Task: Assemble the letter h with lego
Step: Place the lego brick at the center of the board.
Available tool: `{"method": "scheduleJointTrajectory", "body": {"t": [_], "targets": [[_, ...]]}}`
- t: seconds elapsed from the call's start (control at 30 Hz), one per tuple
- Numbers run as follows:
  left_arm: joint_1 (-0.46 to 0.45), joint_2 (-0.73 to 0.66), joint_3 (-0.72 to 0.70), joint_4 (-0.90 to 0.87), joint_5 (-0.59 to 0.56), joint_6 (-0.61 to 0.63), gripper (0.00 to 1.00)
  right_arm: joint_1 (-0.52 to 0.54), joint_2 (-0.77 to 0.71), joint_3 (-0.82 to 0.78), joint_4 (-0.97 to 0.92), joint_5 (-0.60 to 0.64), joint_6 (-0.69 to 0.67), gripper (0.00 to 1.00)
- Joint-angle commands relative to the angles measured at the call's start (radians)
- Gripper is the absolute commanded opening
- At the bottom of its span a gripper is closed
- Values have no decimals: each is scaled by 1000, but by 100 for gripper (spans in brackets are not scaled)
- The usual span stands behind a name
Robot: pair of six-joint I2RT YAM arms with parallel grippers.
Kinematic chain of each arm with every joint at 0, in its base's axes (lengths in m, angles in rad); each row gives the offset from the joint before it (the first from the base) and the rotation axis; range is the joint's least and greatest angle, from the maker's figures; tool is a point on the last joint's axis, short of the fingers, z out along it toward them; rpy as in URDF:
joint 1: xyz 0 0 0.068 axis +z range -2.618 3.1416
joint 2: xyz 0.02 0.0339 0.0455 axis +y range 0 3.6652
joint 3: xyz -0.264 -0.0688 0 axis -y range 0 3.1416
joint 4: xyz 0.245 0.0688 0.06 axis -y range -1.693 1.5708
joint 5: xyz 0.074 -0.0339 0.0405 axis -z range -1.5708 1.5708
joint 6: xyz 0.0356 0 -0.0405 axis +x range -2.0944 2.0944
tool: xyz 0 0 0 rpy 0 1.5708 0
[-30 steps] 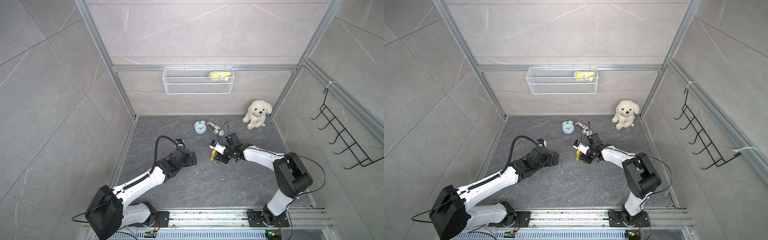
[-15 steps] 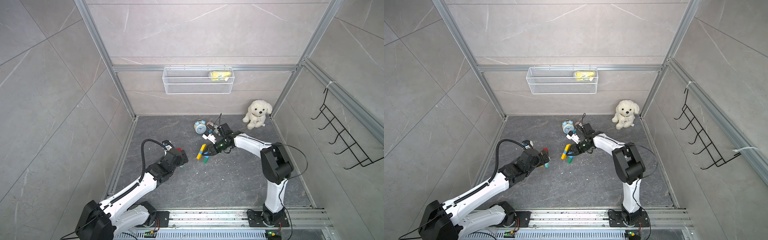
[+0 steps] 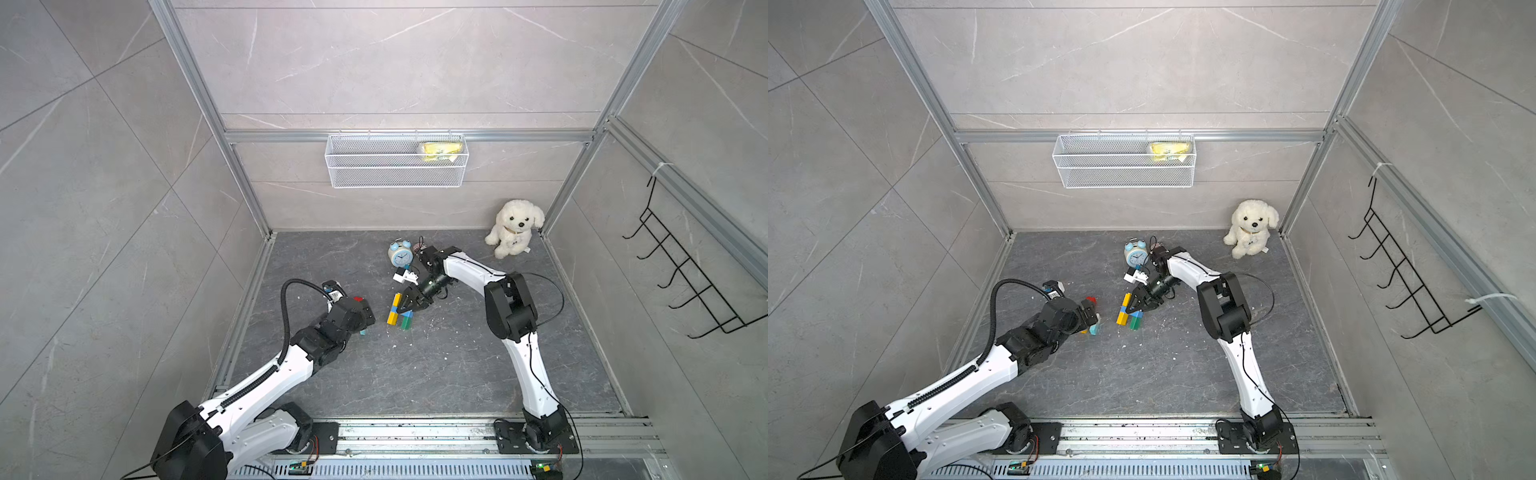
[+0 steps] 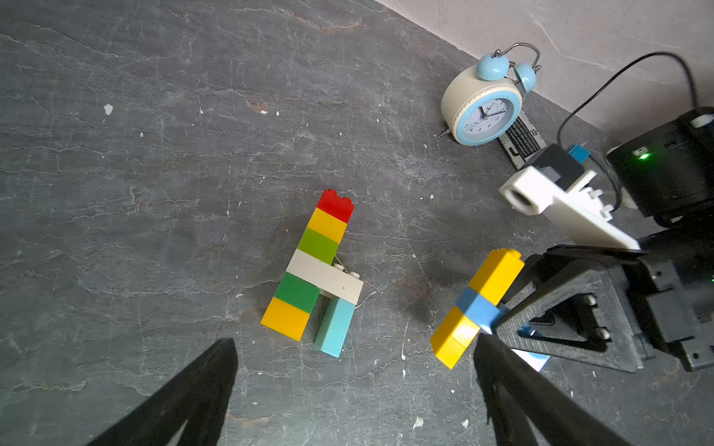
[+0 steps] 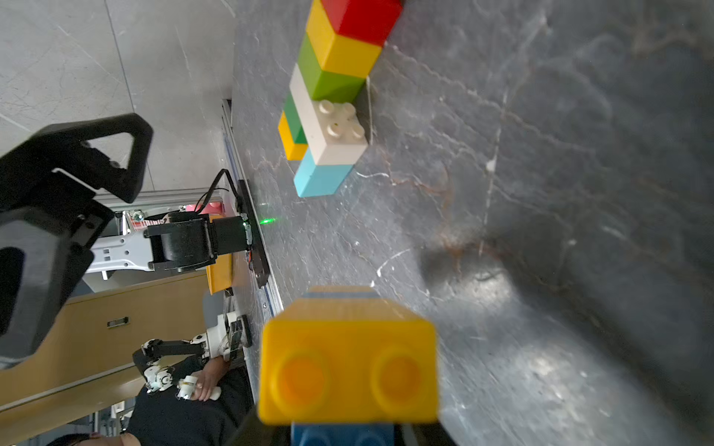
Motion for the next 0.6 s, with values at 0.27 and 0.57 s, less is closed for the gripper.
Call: {"method": "scheduleJointTrajectory", "body": {"t": [0.27,0.57], "targets": [[8,-5,-1,6,6,-15,99,15,14,-9,34,113,91,60],[9,-1,0,4,-1,-9,99,13,-134,-227,285,271,276,67]]}}
